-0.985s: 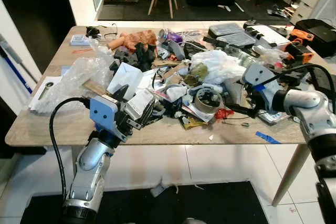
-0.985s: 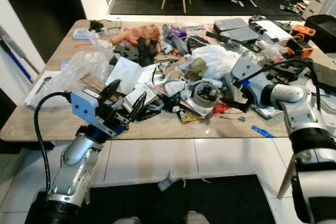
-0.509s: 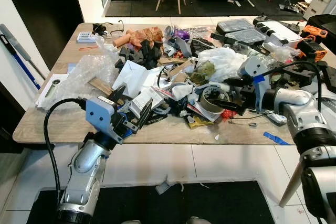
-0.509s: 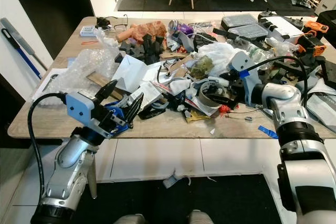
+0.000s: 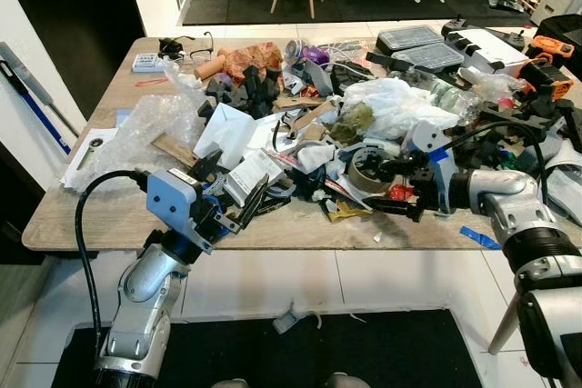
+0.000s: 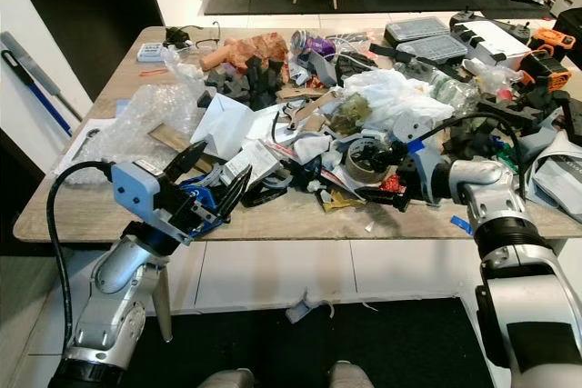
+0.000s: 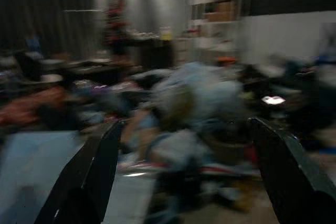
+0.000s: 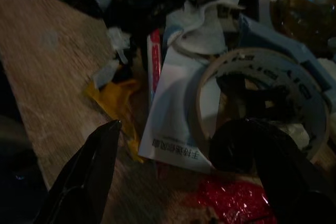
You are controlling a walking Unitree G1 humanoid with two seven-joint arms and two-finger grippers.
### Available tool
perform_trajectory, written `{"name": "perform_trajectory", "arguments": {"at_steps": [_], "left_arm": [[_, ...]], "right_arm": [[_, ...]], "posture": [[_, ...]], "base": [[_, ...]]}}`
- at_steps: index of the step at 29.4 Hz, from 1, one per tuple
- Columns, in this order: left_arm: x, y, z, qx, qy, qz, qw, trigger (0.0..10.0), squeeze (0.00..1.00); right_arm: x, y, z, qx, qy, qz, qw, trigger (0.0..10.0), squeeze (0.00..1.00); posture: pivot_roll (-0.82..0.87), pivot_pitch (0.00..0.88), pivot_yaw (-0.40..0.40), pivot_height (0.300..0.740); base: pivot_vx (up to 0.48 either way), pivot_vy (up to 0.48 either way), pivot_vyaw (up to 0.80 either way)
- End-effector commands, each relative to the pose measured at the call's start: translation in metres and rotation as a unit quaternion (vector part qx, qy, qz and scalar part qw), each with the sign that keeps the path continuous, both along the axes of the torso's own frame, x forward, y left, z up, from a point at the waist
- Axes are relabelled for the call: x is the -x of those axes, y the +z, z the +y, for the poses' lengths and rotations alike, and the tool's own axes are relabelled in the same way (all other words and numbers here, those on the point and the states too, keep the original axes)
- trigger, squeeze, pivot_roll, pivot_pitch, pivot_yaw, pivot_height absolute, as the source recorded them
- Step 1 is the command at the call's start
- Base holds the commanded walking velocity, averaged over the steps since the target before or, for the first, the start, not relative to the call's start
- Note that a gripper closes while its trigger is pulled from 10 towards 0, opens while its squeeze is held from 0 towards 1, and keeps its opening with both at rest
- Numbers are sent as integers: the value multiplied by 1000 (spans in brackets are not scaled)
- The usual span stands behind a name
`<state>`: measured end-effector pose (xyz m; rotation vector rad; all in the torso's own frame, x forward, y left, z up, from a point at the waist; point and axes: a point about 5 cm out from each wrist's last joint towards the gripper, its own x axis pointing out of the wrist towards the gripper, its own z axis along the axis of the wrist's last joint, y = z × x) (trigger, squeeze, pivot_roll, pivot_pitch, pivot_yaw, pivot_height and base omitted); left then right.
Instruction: Picking trash to rubbish bin
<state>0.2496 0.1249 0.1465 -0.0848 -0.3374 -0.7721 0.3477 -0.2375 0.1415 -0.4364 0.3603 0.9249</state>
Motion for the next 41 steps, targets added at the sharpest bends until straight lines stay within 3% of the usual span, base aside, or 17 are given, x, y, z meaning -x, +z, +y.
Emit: {"name": "perform_trajectory", "arguments": {"at_steps": [1, 20, 41], "left_arm": [[5, -3, -2, -4, -39, 10, 999, 10000, 0], [13, -9, -9, -20, -148, 51, 988, 10000, 0], [19, -7, -6, -25, -168, 60, 984, 10000, 0]], "right_arm": [[1, -4, -2, 14, 0, 6, 1000, 10000, 0], [-6, 2, 1, 37, -10, -29, 999, 10000, 0], [-11, -3, 6, 66, -36, -52, 996, 10000, 0]], "posture": [[59, 21, 34, 740], [60, 38, 43, 740], [85, 81, 60, 740]], "base": [[0, 0, 0], [0, 0, 0], [0, 0, 0]]}}
